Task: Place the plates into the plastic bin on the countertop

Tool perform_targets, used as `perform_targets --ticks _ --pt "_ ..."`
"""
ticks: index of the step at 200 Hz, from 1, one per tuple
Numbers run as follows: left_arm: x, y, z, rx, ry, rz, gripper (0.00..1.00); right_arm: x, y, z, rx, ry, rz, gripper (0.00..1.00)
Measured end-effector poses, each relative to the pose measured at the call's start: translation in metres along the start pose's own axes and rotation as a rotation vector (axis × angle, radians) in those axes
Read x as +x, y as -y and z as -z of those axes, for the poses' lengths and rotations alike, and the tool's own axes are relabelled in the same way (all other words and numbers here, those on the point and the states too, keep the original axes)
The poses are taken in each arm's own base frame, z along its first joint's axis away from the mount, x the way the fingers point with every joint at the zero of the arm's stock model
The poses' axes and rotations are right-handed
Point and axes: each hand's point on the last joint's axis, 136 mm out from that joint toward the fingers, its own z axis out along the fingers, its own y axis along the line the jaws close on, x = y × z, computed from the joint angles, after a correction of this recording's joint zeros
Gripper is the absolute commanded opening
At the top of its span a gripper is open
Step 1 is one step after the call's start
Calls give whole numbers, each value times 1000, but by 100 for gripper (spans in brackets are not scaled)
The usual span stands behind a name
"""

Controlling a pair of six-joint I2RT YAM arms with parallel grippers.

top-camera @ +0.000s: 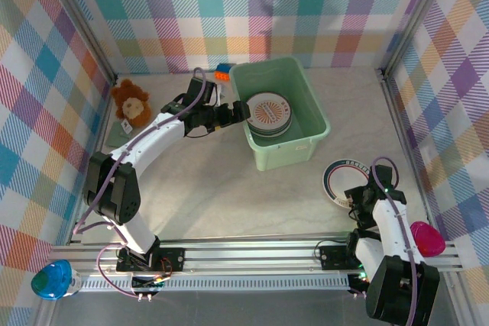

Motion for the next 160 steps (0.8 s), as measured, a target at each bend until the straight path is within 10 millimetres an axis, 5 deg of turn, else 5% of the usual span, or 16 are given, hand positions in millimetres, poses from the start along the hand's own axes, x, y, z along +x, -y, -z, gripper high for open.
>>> perform_targets --ticks 160 --pt "-9 1 4 44 12 6 100 -3 9 3 17 37 -137 47"
